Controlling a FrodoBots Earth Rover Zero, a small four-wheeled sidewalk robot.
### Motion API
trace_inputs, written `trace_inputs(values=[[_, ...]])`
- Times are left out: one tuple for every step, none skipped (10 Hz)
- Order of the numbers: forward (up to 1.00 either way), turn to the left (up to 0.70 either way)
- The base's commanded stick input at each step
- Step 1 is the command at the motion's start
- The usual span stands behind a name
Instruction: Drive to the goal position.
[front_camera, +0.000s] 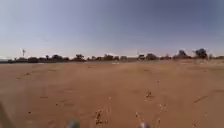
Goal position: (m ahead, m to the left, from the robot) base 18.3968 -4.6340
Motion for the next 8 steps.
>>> trace_inputs(values=[[0.00,0.00],[0.00,0.00],[0.00,0.00],[0.00,0.00],[0.00,0.00],[0.00,0.00],[0.70,0.00],[0.70,0.00]])
